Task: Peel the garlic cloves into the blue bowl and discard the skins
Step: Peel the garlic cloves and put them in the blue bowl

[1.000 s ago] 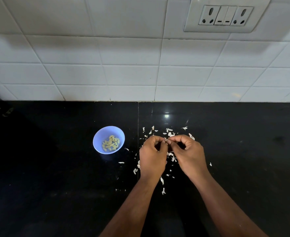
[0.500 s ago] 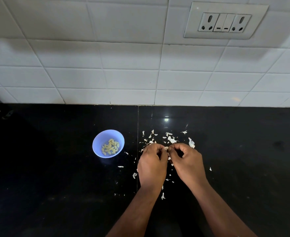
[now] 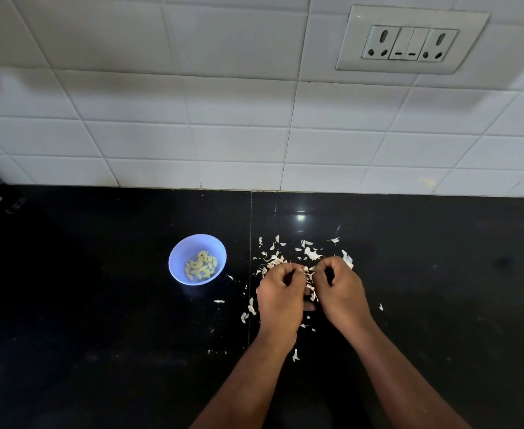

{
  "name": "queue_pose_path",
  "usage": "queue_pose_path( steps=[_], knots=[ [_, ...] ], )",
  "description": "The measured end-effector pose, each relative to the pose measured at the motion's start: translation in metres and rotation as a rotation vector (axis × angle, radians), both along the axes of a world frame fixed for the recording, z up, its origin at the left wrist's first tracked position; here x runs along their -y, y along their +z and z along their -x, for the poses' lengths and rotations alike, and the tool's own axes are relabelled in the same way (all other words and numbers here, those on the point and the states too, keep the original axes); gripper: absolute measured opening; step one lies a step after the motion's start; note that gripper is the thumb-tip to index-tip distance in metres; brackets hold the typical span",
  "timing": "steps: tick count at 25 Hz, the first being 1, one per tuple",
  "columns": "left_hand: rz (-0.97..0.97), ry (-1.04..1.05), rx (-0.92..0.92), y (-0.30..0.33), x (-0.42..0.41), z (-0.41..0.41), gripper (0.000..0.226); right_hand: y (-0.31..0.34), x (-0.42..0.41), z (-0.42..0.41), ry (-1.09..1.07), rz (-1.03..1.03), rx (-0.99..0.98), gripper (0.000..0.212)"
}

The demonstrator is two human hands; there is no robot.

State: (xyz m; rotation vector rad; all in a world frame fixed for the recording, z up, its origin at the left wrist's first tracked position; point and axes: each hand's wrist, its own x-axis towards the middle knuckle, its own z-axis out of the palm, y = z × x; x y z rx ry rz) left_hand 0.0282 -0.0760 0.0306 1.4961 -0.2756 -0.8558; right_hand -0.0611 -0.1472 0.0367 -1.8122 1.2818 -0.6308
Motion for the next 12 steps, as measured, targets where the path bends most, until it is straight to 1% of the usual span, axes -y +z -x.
queue_pose_path(
  steps=[2,4,8,10,12],
  knots=[
    [0.014,0.002,-0.052,0.002,0.001,-0.001,0.009,-0.003,0.003,0.005,-0.039,-0.047,0.060,0.017],
    [0.004,0.010,-0.058,0.000,0.000,-0.003,0.008,-0.001,0.006,0.006,-0.071,-0.108,0.123,0.020],
    [-0.021,0.042,-0.004,-0.004,0.000,-0.005,0.005,0.010,0.005,0.006,-0.125,-0.111,0.173,0.005],
    [-0.033,0.046,0.032,-0.004,0.000,-0.006,0.006,0.011,0.001,0.005,-0.110,-0.086,0.223,0.014],
    [-0.033,0.034,0.056,-0.006,0.001,-0.006,0.006,0.010,-0.002,0.004,-0.004,-0.047,0.233,0.025]
  ],
)
